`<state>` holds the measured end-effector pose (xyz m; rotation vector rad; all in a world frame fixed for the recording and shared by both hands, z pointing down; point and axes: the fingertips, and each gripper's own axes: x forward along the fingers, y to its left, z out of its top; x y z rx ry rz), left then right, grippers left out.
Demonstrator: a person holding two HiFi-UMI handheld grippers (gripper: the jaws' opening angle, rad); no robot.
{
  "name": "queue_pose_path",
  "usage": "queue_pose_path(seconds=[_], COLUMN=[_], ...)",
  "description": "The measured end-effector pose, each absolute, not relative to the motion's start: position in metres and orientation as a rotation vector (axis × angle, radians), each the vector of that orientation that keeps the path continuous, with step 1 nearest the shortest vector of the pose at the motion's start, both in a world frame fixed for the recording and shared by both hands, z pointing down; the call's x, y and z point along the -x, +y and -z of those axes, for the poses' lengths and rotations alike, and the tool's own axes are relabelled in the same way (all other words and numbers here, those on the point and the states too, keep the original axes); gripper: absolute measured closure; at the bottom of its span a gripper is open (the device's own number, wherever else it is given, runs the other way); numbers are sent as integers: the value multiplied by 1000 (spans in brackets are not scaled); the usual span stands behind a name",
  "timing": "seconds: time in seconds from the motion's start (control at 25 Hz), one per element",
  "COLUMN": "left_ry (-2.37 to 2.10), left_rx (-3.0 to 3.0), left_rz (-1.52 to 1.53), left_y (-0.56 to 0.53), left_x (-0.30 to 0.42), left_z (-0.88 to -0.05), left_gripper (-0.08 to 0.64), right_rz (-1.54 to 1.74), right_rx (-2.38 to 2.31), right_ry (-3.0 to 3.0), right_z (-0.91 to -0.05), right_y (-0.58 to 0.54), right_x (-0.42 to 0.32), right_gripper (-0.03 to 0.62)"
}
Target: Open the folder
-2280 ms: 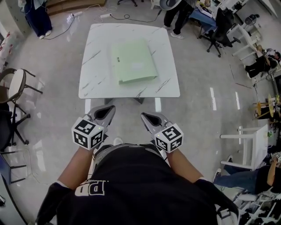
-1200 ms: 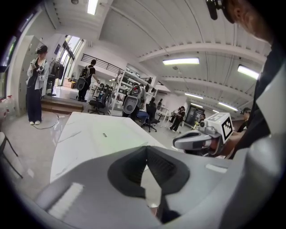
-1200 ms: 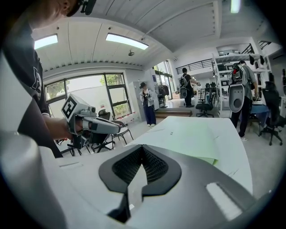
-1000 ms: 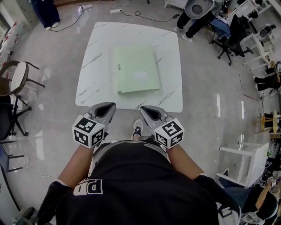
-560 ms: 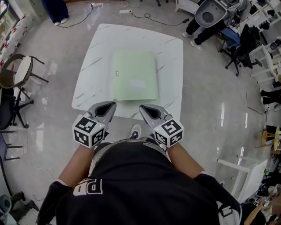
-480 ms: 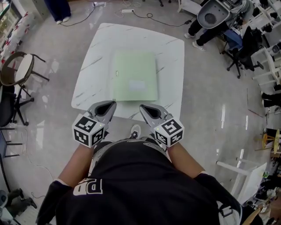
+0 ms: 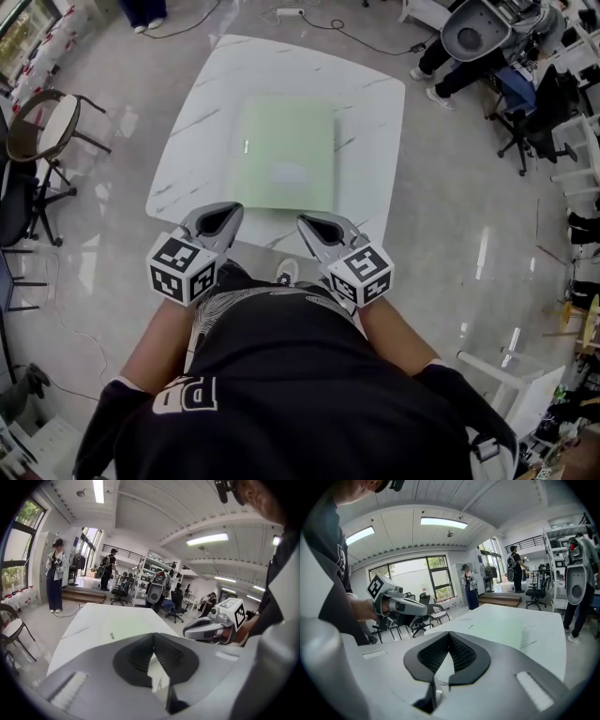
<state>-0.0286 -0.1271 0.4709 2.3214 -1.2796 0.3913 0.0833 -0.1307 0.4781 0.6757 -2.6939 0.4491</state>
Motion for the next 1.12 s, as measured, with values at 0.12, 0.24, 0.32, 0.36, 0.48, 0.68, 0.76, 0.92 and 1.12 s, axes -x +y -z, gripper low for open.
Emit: queue_pose_path(seconds=[0.12,0.24,0.32,0.36,0.48,0.68,0.76,0.92,1.12], left_ry=[-1261,-1228,-1198,-1182,-1141,-1095,-1079,-1039,-1017], left_rx=[-2331,-2366,-2400,-2413,-2437,-2459,-2459,-2472,-2485], left_rz=[-397,-401,-407,-412,-430,-449,-456,-462,-459], left_y=[-135,-149,-157,-160,-170,-180,-181,-183,-186], left_x=[29,29,31,33,42,58,63,68,75], left_z=[-470,-467,-461,-459,-455,-457,-461,-468,-469], left_gripper=[511,511,511,511,511,511,511,511,511], right_rz=[-444,-443,-447,-448,-462,-475,-477,-491,-491], right_rx=[-691,-730,-767,-787,-852,-935,-959,-996,-1007], right_ry=[-2689,-2684,-2683,-2682,-2674,-2649,-2638,-2608,-2590], right_z=[-477,-476,-472,-470,-465,-465,-466,-472,-473], right_y=[-136,-147,-152,-154,-160,-166,-167,-167,-169], right_x=[-83,-79,-75,-72,-64,-54,-52,-46,-38], right_gripper=[592,592,592,592,592,592,592,592,592])
